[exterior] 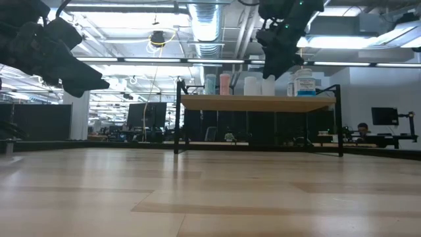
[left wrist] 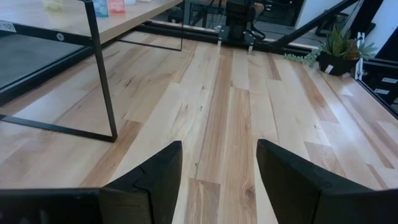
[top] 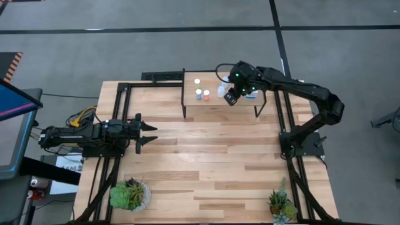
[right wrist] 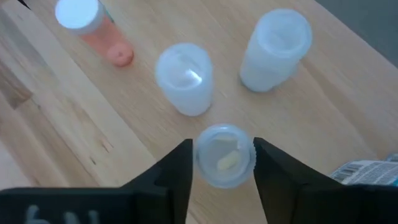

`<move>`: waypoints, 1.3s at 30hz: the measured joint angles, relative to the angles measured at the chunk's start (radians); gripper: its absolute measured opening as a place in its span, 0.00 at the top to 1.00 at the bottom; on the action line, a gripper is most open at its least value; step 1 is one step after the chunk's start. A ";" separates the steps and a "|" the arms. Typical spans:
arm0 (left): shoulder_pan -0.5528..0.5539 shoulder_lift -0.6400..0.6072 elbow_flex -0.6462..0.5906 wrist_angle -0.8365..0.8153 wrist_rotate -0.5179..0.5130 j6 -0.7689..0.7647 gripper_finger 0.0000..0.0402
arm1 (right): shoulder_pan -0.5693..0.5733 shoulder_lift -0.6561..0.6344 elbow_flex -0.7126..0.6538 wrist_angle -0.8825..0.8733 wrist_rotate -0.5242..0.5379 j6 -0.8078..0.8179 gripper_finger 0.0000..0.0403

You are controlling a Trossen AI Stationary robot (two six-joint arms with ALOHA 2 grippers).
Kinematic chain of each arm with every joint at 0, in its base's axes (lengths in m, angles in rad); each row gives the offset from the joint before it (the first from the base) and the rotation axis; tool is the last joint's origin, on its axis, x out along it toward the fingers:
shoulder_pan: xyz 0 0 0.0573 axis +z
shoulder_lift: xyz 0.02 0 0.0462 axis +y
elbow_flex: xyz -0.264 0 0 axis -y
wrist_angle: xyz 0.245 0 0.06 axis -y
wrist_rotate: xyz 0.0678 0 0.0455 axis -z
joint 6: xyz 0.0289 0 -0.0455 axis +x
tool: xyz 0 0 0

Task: Pick and place medicine bottles onto shelf by color
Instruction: Put the transparent pill bottle on the shelf, then return to Home Position

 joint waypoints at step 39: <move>0.000 0.000 0.000 0.000 0.000 0.000 0.51 | 0.772 -0.458 -0.213 0.136 0.122 0.208 0.35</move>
